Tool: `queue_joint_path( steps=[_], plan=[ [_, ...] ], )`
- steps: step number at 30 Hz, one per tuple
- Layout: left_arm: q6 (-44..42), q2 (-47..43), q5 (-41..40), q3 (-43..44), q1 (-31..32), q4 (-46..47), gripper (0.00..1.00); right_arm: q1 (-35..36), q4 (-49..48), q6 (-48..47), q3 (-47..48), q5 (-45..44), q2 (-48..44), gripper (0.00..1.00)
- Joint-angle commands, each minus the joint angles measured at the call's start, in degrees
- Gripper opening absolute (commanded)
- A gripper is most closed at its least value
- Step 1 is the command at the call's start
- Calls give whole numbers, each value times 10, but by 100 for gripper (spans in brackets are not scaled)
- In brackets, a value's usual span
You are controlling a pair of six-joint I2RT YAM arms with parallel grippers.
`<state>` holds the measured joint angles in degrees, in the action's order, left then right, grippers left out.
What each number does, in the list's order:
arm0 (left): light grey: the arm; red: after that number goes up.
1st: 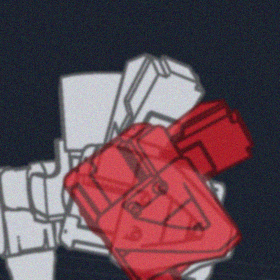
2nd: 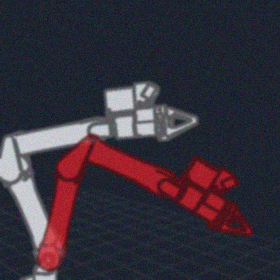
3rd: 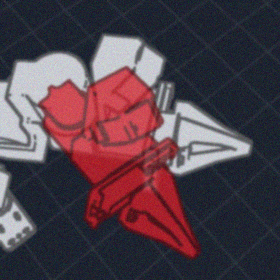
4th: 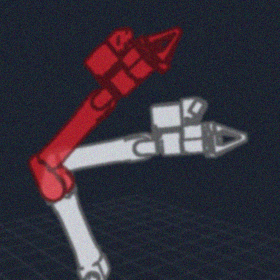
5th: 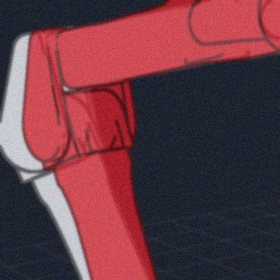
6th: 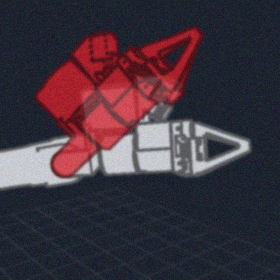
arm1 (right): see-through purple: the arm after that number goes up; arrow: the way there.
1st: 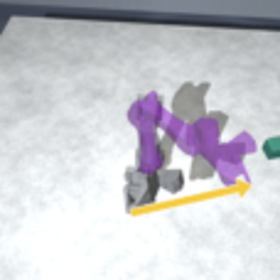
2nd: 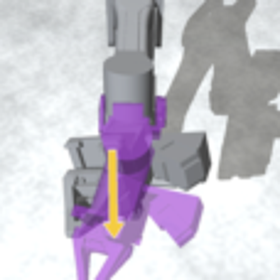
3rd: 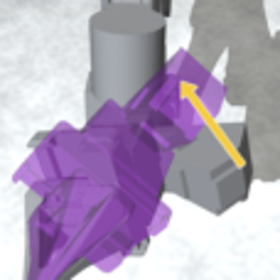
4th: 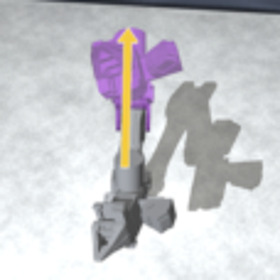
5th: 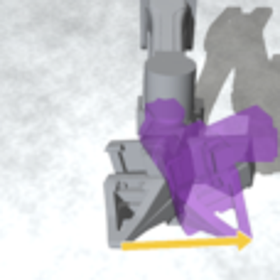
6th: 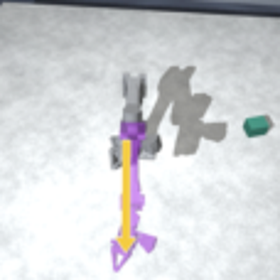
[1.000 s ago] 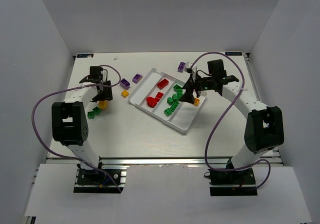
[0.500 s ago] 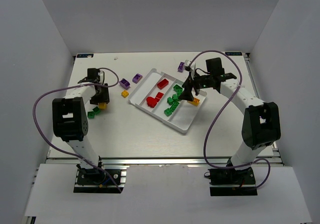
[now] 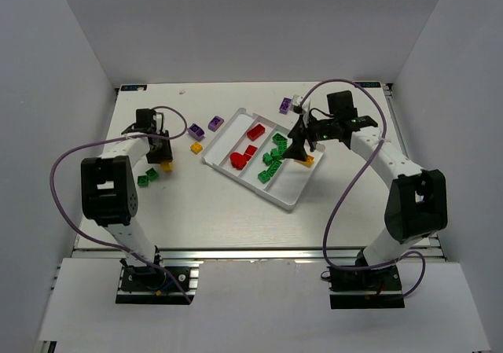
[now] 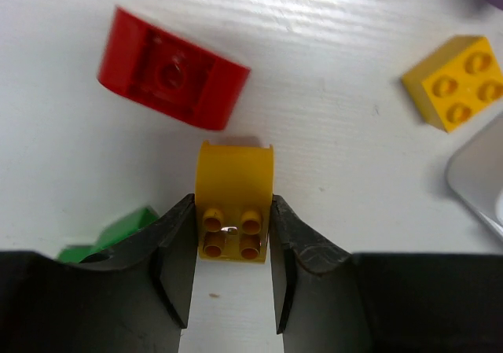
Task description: Sort the legos into containers by color
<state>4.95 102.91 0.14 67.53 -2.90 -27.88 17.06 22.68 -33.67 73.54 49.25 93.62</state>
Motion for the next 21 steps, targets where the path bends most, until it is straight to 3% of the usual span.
queue_joint_path(
  steps=[1,6,10,21],
  plan=[
    [35,-72,57,-24,-1,16,14,3,19,-28,-15,16,-40,87],
    [97,-146,122,-77,19,54,12,3,13,-32,-14,25,-34,87],
    [147,-186,143,-98,84,78,12,3,-12,-11,-13,28,-38,86],
    [236,-242,151,-107,177,158,12,3,-7,36,-15,15,-47,65]
  ],
)
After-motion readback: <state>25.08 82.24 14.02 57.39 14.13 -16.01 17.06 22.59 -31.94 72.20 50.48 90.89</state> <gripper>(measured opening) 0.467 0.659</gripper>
